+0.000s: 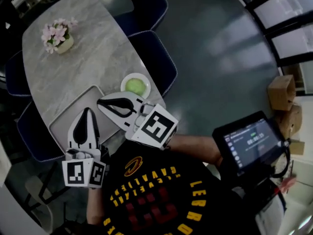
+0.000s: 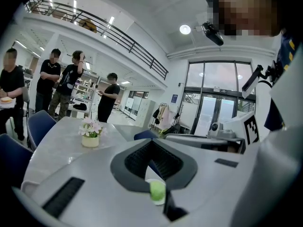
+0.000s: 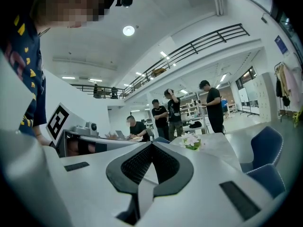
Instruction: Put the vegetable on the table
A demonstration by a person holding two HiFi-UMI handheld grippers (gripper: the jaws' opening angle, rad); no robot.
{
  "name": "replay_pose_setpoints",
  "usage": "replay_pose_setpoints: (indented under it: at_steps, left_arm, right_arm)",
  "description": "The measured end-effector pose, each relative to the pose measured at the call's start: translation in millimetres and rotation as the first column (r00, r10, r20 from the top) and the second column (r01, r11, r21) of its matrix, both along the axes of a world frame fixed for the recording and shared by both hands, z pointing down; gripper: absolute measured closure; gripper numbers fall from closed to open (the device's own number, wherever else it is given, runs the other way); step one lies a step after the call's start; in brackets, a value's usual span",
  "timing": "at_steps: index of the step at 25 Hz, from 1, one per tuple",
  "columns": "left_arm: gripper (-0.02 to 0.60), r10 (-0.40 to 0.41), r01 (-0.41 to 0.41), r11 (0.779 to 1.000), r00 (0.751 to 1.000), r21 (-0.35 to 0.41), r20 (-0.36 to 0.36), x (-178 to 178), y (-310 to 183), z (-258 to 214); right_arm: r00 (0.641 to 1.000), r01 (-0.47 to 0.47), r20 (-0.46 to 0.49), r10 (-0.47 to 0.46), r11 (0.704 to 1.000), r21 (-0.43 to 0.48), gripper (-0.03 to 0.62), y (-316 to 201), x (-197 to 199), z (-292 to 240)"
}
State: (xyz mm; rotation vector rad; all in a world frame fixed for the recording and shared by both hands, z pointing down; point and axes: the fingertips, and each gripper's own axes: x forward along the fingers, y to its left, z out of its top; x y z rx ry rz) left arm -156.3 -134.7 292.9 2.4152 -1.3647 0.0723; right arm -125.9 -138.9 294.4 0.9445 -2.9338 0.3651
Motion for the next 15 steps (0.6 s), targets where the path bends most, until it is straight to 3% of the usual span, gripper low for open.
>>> replay_pose_setpoints:
  at_steps: [10,15]
  left_arm:
    - [0.581,0.023,-0.022,1.0,1.0,-0.013,0.011,21,0,-12]
    - [0.581,0.12,-0.12,0.993,0.991,0.002,-0.06,56,-8,-10]
  right_arm:
    - [0.998,-0.018,0.068,0.017,1.0,0.006,0.591,-3,15,-24]
    - [0.993,-0.121,-0.016,0.12,0.992,-0.026,0.591,-8,51,-20]
